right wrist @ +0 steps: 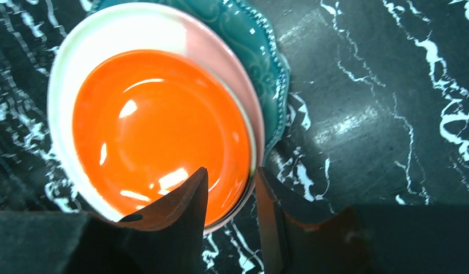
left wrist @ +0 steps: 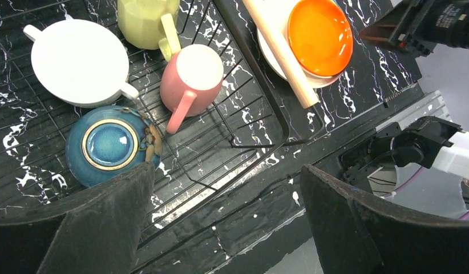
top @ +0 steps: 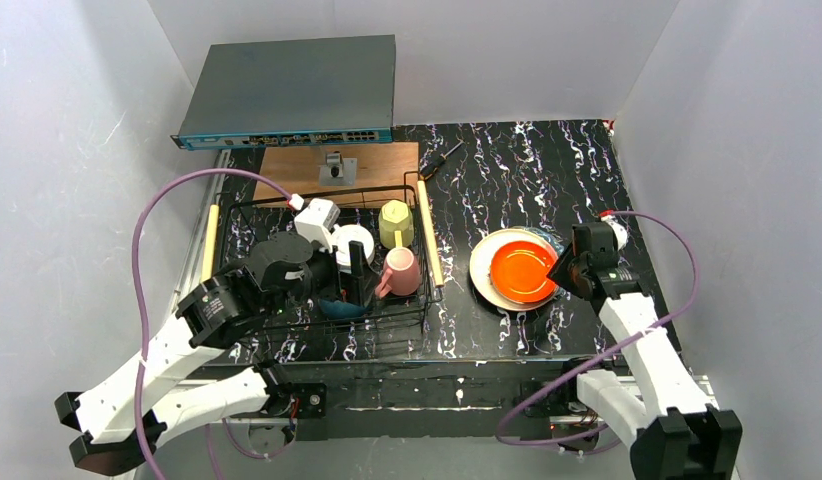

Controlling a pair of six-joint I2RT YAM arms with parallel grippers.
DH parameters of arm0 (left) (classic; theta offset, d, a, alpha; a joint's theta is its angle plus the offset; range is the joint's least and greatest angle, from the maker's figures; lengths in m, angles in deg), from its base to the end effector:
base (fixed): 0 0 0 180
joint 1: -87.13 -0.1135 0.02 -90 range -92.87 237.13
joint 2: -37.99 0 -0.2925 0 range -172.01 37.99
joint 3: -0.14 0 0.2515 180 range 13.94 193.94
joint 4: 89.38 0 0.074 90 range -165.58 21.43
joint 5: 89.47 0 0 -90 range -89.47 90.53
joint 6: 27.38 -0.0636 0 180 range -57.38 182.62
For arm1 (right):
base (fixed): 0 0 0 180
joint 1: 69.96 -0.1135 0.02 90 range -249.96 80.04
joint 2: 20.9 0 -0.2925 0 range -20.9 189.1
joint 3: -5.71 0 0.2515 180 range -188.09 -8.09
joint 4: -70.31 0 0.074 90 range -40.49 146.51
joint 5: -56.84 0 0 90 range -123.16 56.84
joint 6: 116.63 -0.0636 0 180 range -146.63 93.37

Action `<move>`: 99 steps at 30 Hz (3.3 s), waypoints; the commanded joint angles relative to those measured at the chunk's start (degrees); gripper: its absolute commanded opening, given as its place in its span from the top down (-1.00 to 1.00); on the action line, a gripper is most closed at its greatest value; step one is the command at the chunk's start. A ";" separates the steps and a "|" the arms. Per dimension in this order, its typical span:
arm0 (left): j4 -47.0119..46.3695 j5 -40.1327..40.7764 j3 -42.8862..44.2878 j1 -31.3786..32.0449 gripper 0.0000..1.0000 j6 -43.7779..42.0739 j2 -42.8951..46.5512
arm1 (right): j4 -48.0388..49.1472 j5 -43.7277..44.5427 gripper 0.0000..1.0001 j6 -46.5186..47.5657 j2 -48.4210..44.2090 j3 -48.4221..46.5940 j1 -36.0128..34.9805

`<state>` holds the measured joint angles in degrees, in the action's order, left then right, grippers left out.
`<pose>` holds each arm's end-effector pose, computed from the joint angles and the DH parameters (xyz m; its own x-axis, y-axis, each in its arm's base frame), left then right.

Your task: Load the mixed dishes into the dish rack

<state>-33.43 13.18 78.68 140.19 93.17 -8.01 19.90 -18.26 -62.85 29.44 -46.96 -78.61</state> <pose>0.1035 -0.1145 0.4051 -0.5406 -0.1062 -0.8345 0.4462 0.8047 -0.3915 0.1756 0.0102 0.2481 -0.5790 0.4895 -0.6520 0.4544 0.8577 0.2404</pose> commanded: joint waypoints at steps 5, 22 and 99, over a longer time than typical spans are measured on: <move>-0.81 -1.12 2.63 0.20 -0.96 -1.02 -2.33 | 6.39 -5.45 0.12 5.38 5.43 0.63 4.27; -1.78 -2.37 3.76 0.20 -0.96 -1.68 -5.73 | 8.31 -6.69 0.23 6.28 8.76 0.98 4.79; -2.19 -3.04 1.17 0.20 -0.96 -2.77 -3.31 | 0.86 6.69 0.97 7.32 14.02 -5.89 -2.68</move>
<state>-35.26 10.51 80.04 140.19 91.38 -11.96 23.22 -15.41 -56.13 44.74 -50.61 -81.25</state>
